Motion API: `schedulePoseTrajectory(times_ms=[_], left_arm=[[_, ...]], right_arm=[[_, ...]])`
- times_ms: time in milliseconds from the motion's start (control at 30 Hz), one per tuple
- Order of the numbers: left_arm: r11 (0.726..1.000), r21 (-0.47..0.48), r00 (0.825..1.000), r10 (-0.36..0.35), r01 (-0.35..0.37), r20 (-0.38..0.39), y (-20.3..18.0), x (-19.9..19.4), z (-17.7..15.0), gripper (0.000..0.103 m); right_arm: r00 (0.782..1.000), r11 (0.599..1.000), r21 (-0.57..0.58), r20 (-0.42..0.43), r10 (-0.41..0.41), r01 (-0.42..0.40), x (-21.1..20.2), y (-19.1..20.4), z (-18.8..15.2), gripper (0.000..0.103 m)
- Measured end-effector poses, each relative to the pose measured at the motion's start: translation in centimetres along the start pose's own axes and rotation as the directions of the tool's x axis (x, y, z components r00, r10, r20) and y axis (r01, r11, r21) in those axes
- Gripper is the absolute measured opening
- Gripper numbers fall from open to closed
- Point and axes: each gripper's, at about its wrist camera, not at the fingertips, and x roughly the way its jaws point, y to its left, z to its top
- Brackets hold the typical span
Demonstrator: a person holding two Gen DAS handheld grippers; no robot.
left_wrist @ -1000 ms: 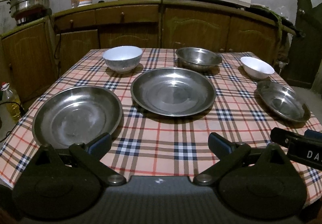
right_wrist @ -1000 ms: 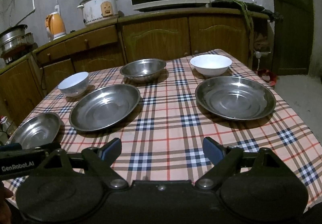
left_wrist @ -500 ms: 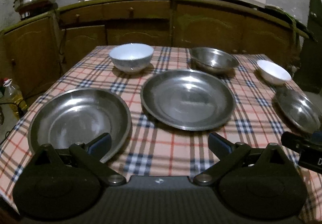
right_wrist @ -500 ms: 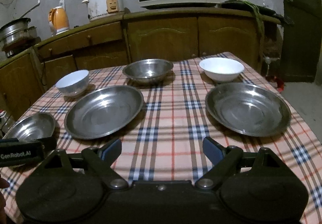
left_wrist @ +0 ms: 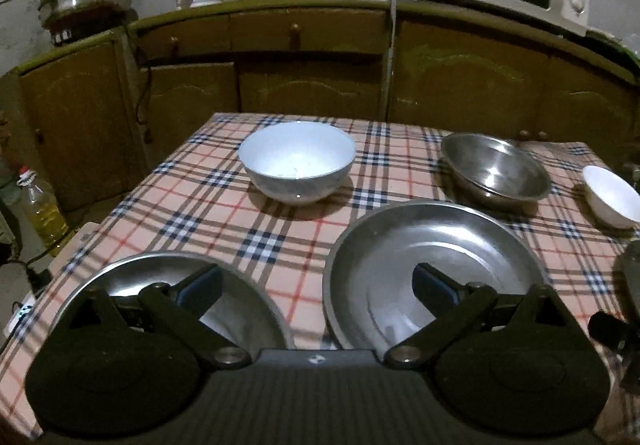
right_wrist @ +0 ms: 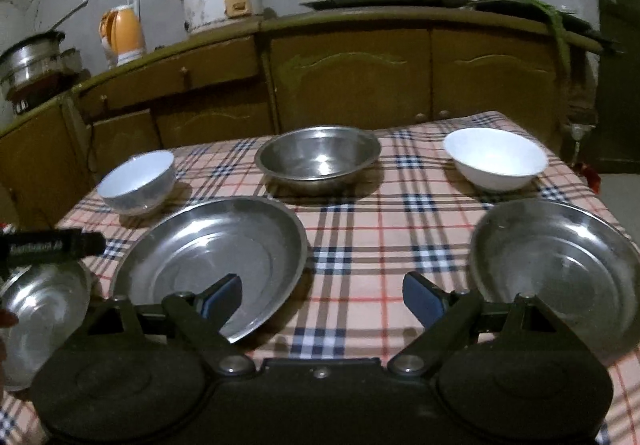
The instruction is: Organize plates and bowls
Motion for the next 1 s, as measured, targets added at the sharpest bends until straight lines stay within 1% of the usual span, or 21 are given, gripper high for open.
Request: schedulePoseTrajectory(times_ms=[133,233,267,433,500,533,567,600,667,700,733,767,800,833,900,1000], left_arm=[[0.999,0.033,0.999,0.004,-0.003,-0.034,-0.4,2.4,0.4,0.101],[0.999,0.047,0.998,0.006,-0.003,-0.067,-0.5,4.2,0.5,0.100],[0.999,0.050,0.997,0.009,-0.005,-0.080,-0.5,4.7,0.5,0.098],[0.998,0.058,0.991,-0.009,0.017,-0.132,-0.7,6.9,0.7,0.082],[0.998,0.065,0.988,-0.018,0.028,-0.151,-0.9,7.6,0.7,0.064],[0.997,0.066,0.987,-0.021,0.032,-0.161,-1.0,7.9,0.6,0.060],[0.997,0.067,0.985,-0.028,0.039,-0.169,-1.1,8.2,0.6,0.051],[0.997,0.067,0.983,-0.036,0.049,-0.177,-1.2,8.4,0.6,0.042],[0.996,0.060,0.983,-0.050,0.061,-0.174,-1.2,8.4,0.5,0.035],[0.996,0.064,0.984,-0.043,0.055,-0.171,-1.4,8.4,0.6,0.031],[0.996,0.066,0.985,-0.046,0.057,-0.168,-1.4,8.3,0.6,0.029],[0.996,0.062,0.985,-0.047,0.058,-0.166,-1.4,8.3,0.6,0.028],[0.997,0.059,0.985,-0.048,0.058,-0.165,-1.4,8.2,0.6,0.026],[0.997,0.054,0.986,-0.048,0.057,-0.162,-1.3,8.0,0.7,0.025],[0.997,0.048,0.987,-0.058,0.066,-0.151,-1.2,7.3,0.8,0.021],[0.996,0.061,0.991,-0.063,0.071,-0.121,-1.6,6.0,1.0,0.021]], right_arm=[[0.999,1.000,-0.004,-0.033,0.006,-0.006,2.8,0.5,0.3,0.103],[0.998,0.999,0.025,-0.062,0.033,-0.031,4.5,0.3,0.3,0.102],[0.997,0.999,0.034,-0.068,0.041,-0.038,4.9,0.3,0.3,0.102],[0.994,0.997,0.054,-0.094,0.063,-0.058,6.9,0.5,0.3,0.100],[0.991,0.995,0.065,-0.101,0.082,-0.076,7.4,0.4,0.2,0.097],[0.990,0.994,0.067,-0.105,0.092,-0.085,7.6,0.5,0.2,0.093],[0.989,0.993,0.068,-0.109,0.104,-0.097,7.8,0.5,0.2,0.086],[0.987,0.992,0.069,-0.113,0.111,-0.104,7.9,0.6,0.1,0.082],[0.985,0.990,0.070,-0.120,0.127,-0.119,8.2,0.6,0.1,0.057],[0.985,0.991,0.066,-0.117,0.126,-0.119,8.3,0.6,0.1,0.050],[0.983,0.989,0.070,-0.121,0.141,-0.133,8.4,0.6,0.2,0.035],[0.982,0.989,0.076,-0.126,0.138,-0.129,8.5,0.6,0.2,0.031],[0.983,0.989,0.078,-0.125,0.134,-0.125,8.4,0.6,0.3,0.029],[0.984,0.989,0.080,-0.120,0.132,-0.123,8.3,0.4,0.2,0.023],[0.986,0.989,0.092,-0.112,0.125,-0.115,7.9,0.0,0.2,0.022],[0.988,0.989,0.092,-0.097,0.121,-0.113,6.8,-0.4,0.4,0.022]])
